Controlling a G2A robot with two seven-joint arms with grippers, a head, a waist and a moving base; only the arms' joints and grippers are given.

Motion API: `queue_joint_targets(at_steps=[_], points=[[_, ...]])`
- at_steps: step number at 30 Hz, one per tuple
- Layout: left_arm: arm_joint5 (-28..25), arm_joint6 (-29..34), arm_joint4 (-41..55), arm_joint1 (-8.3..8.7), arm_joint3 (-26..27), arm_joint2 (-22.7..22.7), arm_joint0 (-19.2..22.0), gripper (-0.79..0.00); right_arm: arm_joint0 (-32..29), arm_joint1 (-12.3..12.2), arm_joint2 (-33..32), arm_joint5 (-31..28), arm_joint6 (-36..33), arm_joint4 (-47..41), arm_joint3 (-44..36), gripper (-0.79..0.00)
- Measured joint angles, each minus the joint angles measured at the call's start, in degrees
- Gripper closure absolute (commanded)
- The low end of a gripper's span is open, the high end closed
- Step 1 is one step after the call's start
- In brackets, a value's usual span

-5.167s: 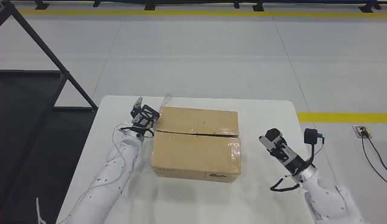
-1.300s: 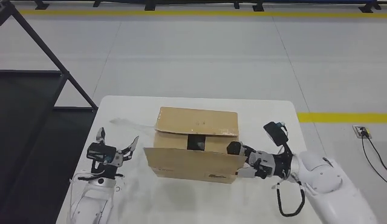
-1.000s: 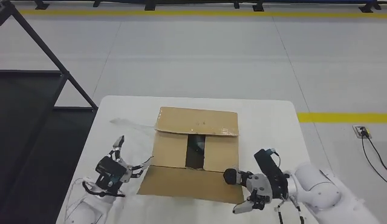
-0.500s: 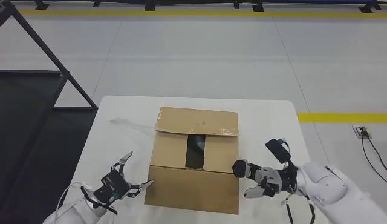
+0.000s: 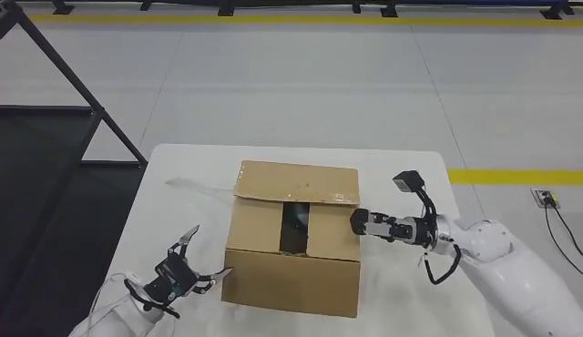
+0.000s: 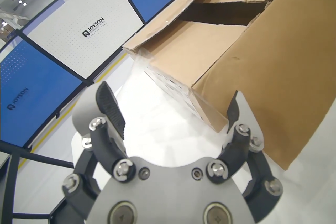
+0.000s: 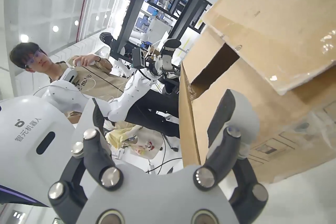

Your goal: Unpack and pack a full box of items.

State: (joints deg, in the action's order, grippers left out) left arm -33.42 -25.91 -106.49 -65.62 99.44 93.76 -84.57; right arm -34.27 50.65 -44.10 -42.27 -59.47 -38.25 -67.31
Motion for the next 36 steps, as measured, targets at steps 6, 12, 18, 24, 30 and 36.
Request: queue_joint_targets(at_steps=[6,12,18,24,30,36], points=[[0.42,-0.01,-0.17,0.25,-0.42,-0.99,0.65,-0.785,0.53,0.10,0.02,0.48,0.22,2.21,0.87,-0.785],[0.28,0.48,-0.38,0.55,-0.07,-1.66,1.25,-0.785,-0.14,0.23,-0.58,6.06,2.07,1.02,-0.72,-0.785],[0.49,0.91,0.35,0.79,0.30,-2.05,1.47,-0.785,1.09,1.22,-1.30,15.67,-0.96,-5.84,1.07,-0.785],[0.74,1.17,1.09,1.06,0.57,-2.03,1.43,-0.785,3.66,3.09,-0.55,19.00,-3.38,-8.80,4.47,-0.785],[0.69,0.96,1.52,1.34,0.05,-2.11,1.73,-0.785,6.02,5.09,-0.35,17.38,-1.88,-9.96,7.15,-0.785],[0.81,0.17,1.76,1.63,-0.90,-2.26,2.26,-0.785,9.18,7.53,0.42,15.94,4.39,-8.72,8.94,-0.785]])
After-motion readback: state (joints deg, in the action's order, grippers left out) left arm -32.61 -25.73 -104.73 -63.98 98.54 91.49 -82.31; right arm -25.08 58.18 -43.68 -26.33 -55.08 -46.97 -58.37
